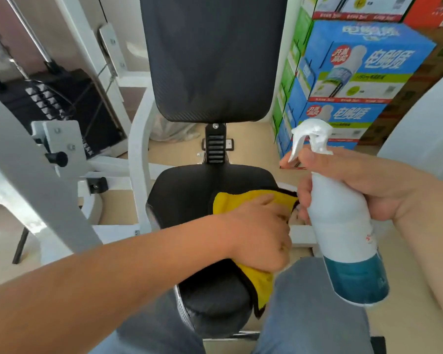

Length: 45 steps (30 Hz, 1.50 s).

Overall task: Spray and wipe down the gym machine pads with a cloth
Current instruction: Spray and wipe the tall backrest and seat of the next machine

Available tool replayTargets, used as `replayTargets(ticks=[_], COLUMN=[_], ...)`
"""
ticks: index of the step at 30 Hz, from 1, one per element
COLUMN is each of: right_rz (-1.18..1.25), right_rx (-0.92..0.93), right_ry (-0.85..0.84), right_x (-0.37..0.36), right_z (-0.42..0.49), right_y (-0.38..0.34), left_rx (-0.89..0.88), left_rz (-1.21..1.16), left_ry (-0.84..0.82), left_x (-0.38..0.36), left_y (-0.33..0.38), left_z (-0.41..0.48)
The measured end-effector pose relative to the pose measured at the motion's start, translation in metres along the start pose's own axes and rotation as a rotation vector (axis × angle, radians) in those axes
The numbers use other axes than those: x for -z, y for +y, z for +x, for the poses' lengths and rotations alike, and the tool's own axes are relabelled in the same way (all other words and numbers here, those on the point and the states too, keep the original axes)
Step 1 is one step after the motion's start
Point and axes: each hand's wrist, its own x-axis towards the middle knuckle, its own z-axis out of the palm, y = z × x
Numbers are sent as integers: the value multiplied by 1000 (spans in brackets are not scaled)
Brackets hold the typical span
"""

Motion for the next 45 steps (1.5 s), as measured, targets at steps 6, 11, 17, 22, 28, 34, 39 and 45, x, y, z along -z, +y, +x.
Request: replayTargets(ticks=[6, 11, 17, 22, 28, 34, 39, 45], right_rz=[-152, -356, -465, -615, -857, -873, -880, -833], right_rx=[5, 5, -14, -150, -374, -452, -455, -438], right_ry=[-78, -194, -307, -422, -688, -728, -681, -646], right_x=[-27, -61, -92, -124, -139, -151, -154, -151], right_z=[23, 55, 87, 107, 114, 116, 114, 114], right_y=[-16, -36, -55, -64, -60, -45, -43, -42], left_rx=[15, 155, 896, 1243, 982, 859, 777, 846], left_rz=[48, -449, -1409, -1920, -2475, -2412, -2354, -2262], left_ry=[233, 712, 1206, 1160, 1464, 1456, 1420, 1429], left_x=[-37, -67, -84, -75, -90, -75, -63, -51], left_y=[48, 31, -55, -116, -131, -140, -138, -121], left_z=[-92, -128, -110, -111, -141, -166, -176, -186])
